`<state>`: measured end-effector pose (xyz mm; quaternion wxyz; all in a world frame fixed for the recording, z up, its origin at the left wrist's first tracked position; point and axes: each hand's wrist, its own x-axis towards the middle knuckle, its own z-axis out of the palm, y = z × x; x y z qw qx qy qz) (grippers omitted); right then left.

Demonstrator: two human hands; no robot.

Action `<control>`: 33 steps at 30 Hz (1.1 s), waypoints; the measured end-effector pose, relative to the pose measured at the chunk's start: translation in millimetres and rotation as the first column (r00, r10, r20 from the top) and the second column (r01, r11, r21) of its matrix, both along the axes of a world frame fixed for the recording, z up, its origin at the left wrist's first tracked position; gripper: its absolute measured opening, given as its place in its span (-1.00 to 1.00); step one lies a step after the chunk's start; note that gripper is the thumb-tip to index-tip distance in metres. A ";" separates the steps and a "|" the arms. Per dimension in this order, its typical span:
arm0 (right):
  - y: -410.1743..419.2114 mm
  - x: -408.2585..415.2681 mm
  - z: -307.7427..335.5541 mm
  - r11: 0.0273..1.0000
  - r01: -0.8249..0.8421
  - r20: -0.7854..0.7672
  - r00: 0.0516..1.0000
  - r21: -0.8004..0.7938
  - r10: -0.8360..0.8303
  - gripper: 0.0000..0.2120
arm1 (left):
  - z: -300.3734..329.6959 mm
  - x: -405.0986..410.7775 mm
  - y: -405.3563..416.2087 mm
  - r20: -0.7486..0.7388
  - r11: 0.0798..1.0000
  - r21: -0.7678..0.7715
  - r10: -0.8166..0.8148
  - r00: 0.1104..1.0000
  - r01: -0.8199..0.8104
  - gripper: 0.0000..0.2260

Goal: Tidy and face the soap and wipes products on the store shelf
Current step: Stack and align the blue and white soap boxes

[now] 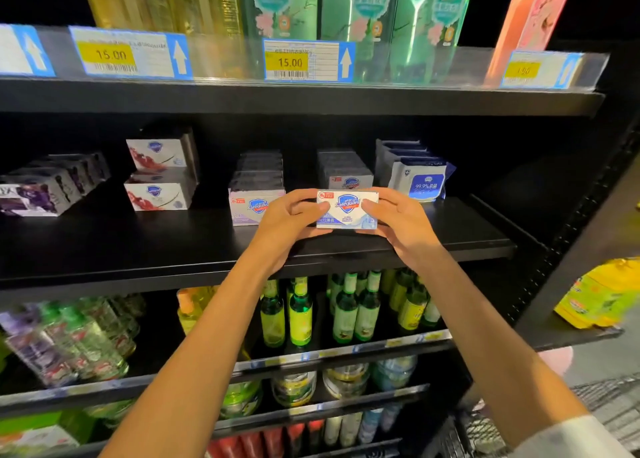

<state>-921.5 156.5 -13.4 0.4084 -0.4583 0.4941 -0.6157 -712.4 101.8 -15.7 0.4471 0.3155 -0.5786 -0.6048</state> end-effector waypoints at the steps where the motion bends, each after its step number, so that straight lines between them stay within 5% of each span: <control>1: 1.0 -0.3 0.1 1.000 -0.008 -0.008 1.000 -0.008 0.008 -0.76 | -0.3 0.5 0.0 0.001 1.000 -0.007 0.004 1.000 -0.004 -0.74; 16: 3.8 -0.8 2.9 0.997 -0.071 -0.006 0.997 0.007 0.071 -0.64 | -1.1 4.0 2.1 -0.039 0.996 -0.087 0.008 0.999 -0.011 -0.70; 22: 5.9 -5.0 -1.6 0.994 -0.085 -0.007 0.996 -0.068 0.085 -0.77 | 1.5 3.4 1.0 -0.085 0.998 0.025 -0.049 0.995 0.051 -0.67; 33: 4.3 -4.9 -5.4 0.990 -0.093 -0.077 0.993 -0.108 0.085 -0.62 | 2.2 7.5 -2.2 -0.178 0.985 0.133 -0.087 0.980 0.111 -0.62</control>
